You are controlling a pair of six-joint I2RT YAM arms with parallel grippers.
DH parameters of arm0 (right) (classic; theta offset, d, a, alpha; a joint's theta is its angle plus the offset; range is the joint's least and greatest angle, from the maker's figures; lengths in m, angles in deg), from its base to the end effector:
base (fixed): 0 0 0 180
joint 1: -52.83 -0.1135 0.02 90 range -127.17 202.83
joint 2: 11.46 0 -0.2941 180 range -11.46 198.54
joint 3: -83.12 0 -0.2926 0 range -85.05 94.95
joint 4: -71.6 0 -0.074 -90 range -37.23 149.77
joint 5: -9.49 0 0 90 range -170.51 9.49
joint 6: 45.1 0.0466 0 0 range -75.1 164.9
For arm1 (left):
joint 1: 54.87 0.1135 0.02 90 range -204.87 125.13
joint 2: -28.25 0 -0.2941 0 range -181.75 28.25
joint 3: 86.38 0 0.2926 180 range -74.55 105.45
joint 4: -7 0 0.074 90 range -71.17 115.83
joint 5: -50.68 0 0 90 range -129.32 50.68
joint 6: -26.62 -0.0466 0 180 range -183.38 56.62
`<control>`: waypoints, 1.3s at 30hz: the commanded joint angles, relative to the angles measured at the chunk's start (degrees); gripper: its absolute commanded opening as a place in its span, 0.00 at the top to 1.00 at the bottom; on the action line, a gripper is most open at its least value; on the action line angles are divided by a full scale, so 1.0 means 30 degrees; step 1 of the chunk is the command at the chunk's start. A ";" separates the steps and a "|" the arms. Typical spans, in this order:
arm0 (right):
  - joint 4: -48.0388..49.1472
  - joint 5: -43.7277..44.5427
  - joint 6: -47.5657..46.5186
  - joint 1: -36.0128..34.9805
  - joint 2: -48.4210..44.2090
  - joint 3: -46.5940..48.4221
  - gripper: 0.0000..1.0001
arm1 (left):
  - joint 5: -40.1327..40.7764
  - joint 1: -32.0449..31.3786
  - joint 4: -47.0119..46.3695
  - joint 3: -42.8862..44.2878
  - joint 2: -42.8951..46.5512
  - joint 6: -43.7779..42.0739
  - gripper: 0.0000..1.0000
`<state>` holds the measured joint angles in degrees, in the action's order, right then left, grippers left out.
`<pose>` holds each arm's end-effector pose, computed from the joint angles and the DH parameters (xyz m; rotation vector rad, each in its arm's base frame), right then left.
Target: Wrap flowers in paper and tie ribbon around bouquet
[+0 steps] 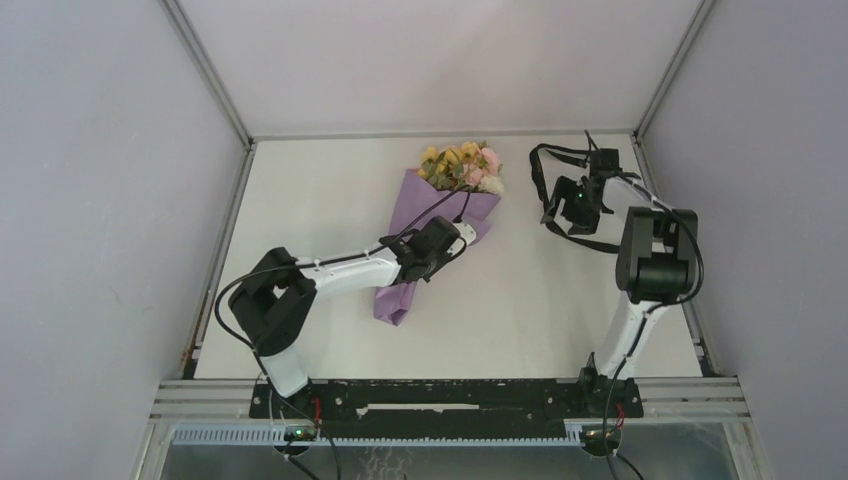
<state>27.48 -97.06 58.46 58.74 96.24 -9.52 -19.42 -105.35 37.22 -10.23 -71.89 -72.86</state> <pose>0.4340 -0.0316 0.1849 0.3668 2.6613 0.4302 0.2719 -0.3046 0.1885 1.0988 2.1811 0.1249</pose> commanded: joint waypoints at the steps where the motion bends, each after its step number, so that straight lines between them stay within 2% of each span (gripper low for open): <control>1: -0.2157 0.0584 -0.2530 -0.0499 0.1844 0.2282 0.15 | -0.0981 0.0068 0.0440 0.0883 0.0351 0.0529 1.00; 3: -0.2775 0.1535 -0.2800 -0.0970 0.2793 0.3084 0.19 | -0.1027 0.0083 0.0510 0.0955 0.0297 0.0507 1.00; 4: -0.3288 0.1886 -0.3006 -0.1307 0.3210 0.3461 0.26 | -0.1055 0.0097 0.0526 0.0972 0.0275 0.0520 1.00; 5: -0.3725 0.1967 -0.3225 -0.1697 0.3548 0.3651 0.39 | -0.1106 0.0120 0.0539 0.0988 0.0274 0.0536 1.00; 6: -0.3934 0.1822 -0.3366 -0.2368 0.3632 0.3561 0.63 | -0.1186 0.0119 0.0537 0.0987 0.0296 0.0564 1.00; 7: -0.3952 0.1541 -0.3428 -0.2837 0.3462 0.3242 0.77 | -0.1265 0.0148 0.0551 0.1001 0.0328 0.0578 1.00; 8: -0.3881 0.1246 -0.3436 -0.3218 0.3067 0.2799 0.95 | -0.1297 0.0152 0.0575 0.0981 0.0365 0.0598 1.00; 9: -0.3792 0.1019 -0.3382 -0.3548 0.2424 0.2403 1.00 | -0.1316 0.0170 0.0625 0.0982 0.0410 0.0608 1.00; 13: -0.2576 -0.1859 -0.2103 -0.3104 -0.2353 0.1149 1.00 | -0.1275 0.0208 0.0711 0.0945 0.0478 0.0525 1.00; 17: 0.0518 -0.7071 0.0962 -0.0333 -0.9237 0.0927 1.00 | -0.1210 0.0270 0.0757 0.0944 0.0497 0.0492 1.00; 20: 0.2167 -0.7353 0.3339 0.2268 -1.3842 0.1037 1.00 | -0.1205 0.0275 0.0759 0.1053 0.0481 0.0492 1.00; 22: 0.1956 -0.6789 0.3929 0.3398 -1.5709 0.1052 1.00 | -0.1228 0.0300 0.0821 0.1131 0.0457 0.0459 1.00; 24: 0.0798 -0.6091 0.3914 0.3515 -1.6877 0.0715 1.00 | -0.1214 0.0303 0.0813 0.1172 0.0450 0.0459 1.00; 28: -0.0664 -0.5818 0.3811 0.1303 -1.7922 -0.1158 1.00 | -0.1228 0.0302 0.0843 0.1125 0.0475 0.0437 1.00; 32: -0.2043 -0.2413 0.3061 -0.3836 -1.8329 -0.1562 1.00 | -0.1170 0.0330 0.0843 0.1091 0.0457 0.0405 1.00; 39: -0.1153 -0.2269 0.4486 -0.5214 -1.8029 -0.2359 1.00 | -0.1184 0.0387 0.0933 0.1193 0.0391 0.0434 1.00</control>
<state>21.07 -105.94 68.66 44.71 43.70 -17.13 -22.19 -104.72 39.26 -10.23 -71.89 -72.35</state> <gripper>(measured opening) 0.006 0.008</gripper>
